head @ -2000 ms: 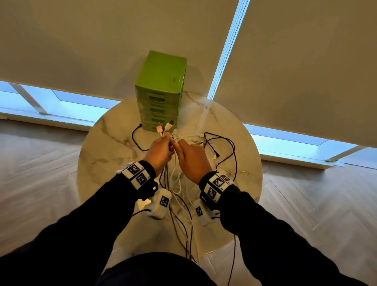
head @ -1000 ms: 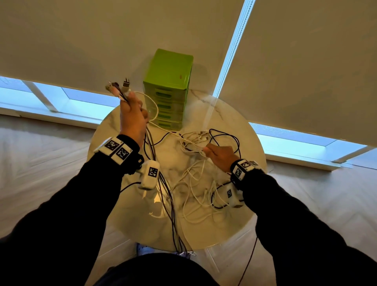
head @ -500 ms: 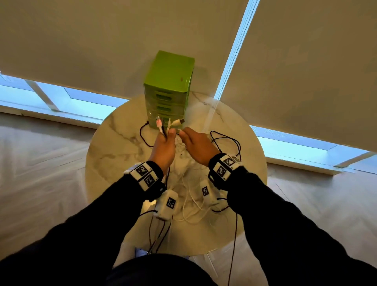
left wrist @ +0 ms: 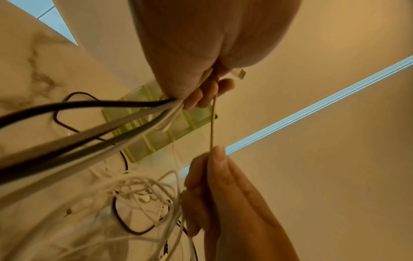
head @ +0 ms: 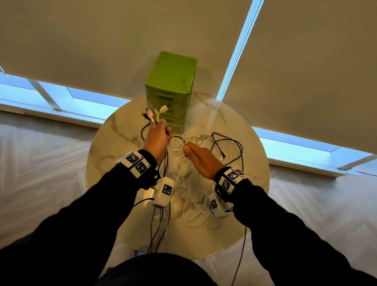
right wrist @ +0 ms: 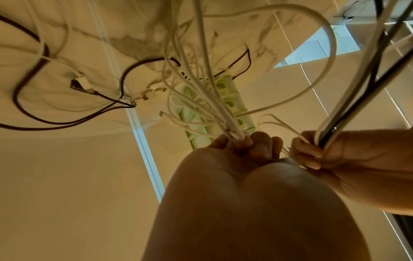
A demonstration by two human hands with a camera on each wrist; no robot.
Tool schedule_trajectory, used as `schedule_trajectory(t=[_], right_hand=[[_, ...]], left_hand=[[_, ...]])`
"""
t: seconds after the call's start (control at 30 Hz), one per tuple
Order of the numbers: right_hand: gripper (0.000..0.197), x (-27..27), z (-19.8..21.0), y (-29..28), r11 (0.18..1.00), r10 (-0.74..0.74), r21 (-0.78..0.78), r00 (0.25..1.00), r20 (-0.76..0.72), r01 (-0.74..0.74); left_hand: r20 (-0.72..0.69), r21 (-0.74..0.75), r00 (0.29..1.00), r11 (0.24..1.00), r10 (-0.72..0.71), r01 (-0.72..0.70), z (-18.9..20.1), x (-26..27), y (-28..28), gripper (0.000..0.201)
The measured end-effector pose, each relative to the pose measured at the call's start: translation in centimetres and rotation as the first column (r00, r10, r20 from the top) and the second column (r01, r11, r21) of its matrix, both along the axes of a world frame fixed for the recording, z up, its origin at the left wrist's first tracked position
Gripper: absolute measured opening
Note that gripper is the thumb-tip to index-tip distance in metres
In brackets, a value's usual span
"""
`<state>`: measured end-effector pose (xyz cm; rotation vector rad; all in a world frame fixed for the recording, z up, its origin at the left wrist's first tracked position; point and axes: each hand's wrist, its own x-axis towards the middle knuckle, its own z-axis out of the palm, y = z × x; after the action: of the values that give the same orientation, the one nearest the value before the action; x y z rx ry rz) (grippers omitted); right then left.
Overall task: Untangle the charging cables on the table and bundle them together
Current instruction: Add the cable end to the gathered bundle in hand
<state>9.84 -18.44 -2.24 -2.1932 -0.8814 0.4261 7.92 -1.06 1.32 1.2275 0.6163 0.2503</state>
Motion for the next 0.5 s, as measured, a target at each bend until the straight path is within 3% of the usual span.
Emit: schedule_trajectory(t=[0.1,0.27,0.4,0.5], right_hand=[[0.033,0.1,-1.1,-0.7,0.997,0.032,-0.075,0.998,0.053,-0.028],[0.034,1.0,-3.4,-4.2,0.958,-0.023,-0.286,1.000,0.007,0.024],[0.044,2.4,-3.2,-4.6,0.848,0.007,-0.530,0.998,0.061,0.026],[0.038,3.7,-3.0,-4.2,0.858,-0.083,-0.493,0.987,0.136,0.140]], left_hand=[[0.047,-0.062,0.991,0.991,0.125,-0.122,1.1,0.5,2.0,0.024],[0.109,-0.117,0.955,0.958,0.275,-0.262,3.9,0.9,7.3,0.026],[0.145,-0.002,0.966,0.977,0.213,-0.215,4.2,0.0,8.4,0.023],[0.187,0.028,0.972,0.988,0.141,-0.149,4.1,-0.8,6.5,0.024]])
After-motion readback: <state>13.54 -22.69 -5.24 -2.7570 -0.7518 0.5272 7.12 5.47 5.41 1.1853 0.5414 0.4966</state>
